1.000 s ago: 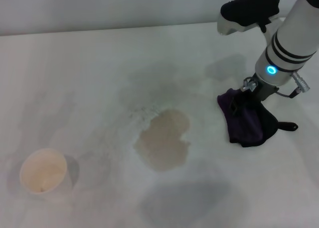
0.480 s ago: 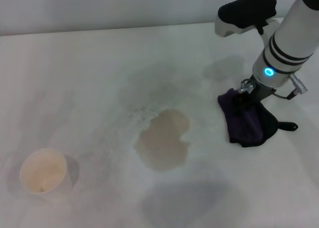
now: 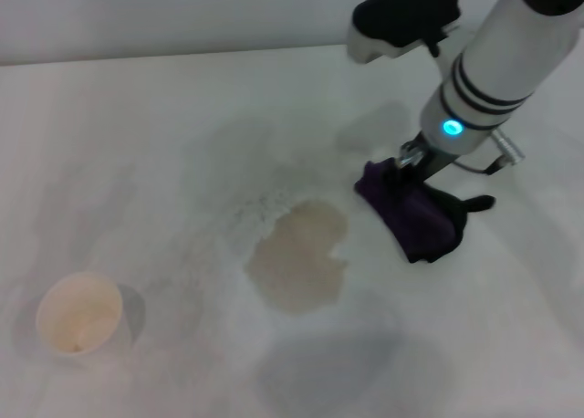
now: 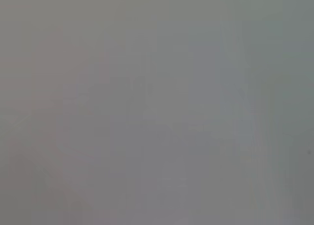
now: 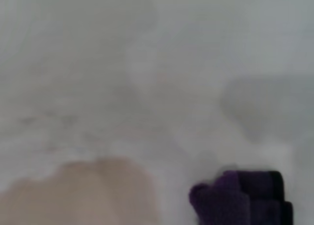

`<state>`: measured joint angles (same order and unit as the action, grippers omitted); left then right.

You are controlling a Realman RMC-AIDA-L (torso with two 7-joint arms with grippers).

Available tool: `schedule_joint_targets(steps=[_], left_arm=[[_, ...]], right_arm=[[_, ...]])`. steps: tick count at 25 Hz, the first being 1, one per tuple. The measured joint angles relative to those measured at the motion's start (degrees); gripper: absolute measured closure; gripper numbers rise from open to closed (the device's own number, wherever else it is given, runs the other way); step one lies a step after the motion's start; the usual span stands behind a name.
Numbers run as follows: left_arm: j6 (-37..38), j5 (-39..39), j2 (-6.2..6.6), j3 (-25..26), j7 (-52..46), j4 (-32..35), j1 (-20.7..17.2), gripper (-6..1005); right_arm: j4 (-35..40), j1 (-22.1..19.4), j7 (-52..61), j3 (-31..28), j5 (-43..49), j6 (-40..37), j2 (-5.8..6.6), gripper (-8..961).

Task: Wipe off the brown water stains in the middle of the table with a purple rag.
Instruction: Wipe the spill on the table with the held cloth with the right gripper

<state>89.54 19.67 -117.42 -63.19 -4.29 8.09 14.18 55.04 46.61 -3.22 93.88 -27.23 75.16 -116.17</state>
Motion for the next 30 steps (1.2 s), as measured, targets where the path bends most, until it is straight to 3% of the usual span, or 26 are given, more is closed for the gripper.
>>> schedule_joint_targets(steps=[9, 18, 25, 30], left_arm=[[0.00, 0.10, 0.17, -0.24, 0.00, 0.34, 0.32, 105], [0.02, 0.17, 0.48, -0.42, -0.15, 0.35, 0.61, 105], [0.02, 0.29, 0.58, -0.45, -0.19, 0.27, 0.47, 105], [0.02, 0.30, 0.83, -0.53, -0.20, 0.29, 0.03, 104]], right_arm=[[-0.28, 5.00, 2.44, 14.52, -13.34, -5.06, -0.03, 875], [2.21, 7.01, 1.26, 25.49, -26.02, -8.10, -0.02, 877], [2.53, 6.64, -4.66, 28.94, -35.28, -8.44, -0.03, 878], [2.18, 6.64, -3.45, 28.38, -33.62, -8.60, -0.01, 878]])
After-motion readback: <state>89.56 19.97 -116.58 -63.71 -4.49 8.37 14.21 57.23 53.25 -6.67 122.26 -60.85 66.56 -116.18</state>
